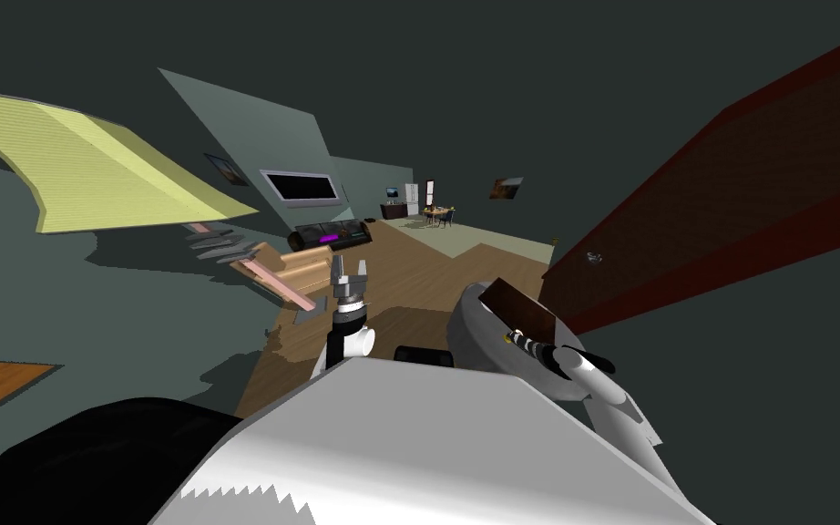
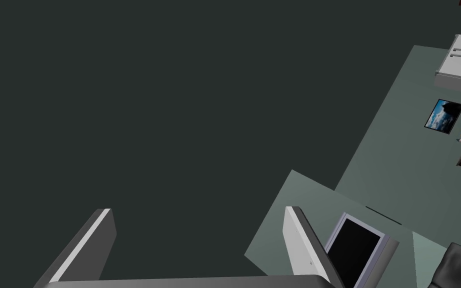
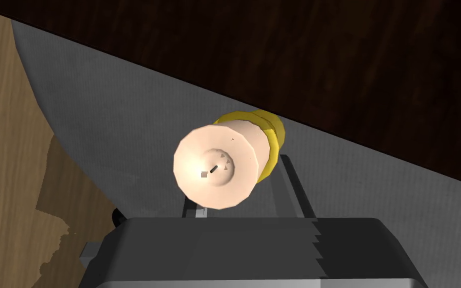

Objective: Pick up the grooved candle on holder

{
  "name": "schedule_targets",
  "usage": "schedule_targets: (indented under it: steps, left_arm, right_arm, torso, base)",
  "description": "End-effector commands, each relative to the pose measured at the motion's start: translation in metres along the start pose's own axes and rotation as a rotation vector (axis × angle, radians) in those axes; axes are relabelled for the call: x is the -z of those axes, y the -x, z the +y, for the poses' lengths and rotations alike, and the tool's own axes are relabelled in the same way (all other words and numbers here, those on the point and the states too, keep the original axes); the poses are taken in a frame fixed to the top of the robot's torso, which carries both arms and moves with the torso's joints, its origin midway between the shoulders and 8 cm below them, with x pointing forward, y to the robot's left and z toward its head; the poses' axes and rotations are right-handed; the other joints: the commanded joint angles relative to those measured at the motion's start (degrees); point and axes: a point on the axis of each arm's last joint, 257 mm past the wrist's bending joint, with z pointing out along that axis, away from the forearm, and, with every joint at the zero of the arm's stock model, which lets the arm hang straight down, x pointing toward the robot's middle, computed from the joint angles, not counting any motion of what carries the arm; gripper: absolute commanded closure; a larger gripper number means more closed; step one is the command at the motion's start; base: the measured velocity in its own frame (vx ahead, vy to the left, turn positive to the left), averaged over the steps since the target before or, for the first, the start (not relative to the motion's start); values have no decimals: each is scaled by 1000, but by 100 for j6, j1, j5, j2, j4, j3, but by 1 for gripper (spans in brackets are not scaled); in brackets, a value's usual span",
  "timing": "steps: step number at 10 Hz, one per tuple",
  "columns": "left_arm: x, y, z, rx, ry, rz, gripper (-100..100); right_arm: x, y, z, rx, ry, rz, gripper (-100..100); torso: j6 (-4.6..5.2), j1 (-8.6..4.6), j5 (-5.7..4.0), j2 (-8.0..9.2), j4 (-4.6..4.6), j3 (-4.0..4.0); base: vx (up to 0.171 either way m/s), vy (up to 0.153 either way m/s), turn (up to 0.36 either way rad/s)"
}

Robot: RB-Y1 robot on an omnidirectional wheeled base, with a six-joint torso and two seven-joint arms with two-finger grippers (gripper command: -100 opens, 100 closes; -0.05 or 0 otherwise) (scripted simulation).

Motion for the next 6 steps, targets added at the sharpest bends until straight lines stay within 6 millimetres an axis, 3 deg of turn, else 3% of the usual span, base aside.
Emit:
schedule_targets:
  steps: [1,2,3,4,5,6]
  left_arm:
    - [0,0,0,0,0,0,0]
    - [0,0,0,0,0,0,0]
    - [0,0,0,0,0,0,0]
    - [0,0,0,0,0,0,0]
    - [0,0,0,0,0,0,0]
    - [0,0,0,0,0,0,0]
  right_arm:
    - [0,0,0,0,0,0,100]
    - [0,0,0,0,0,0,100]
    - [0,0,0,0,0,0,0]
    - [9,-6,1,-4,0,-3,100]
    - [5,-3,0,1,0,1,100]
    - [6,-3,0,-1,0,0,0]
  torso:
    - [0,0,0,0,0,0]
    - [0,-1,0,1,0,1]
    - [0,-1,0,2,0,1]
    - [0,-1,0,2,0,1]
    - [2,4,4,14,3,8]
    - [2,3,1,12,2,7]
  base:
    - [0,0,0]
    - [0,0,0]
    - [0,0,0]
    - [-34,14,17]
    - [-21,6,0]
    - [0,0,0]
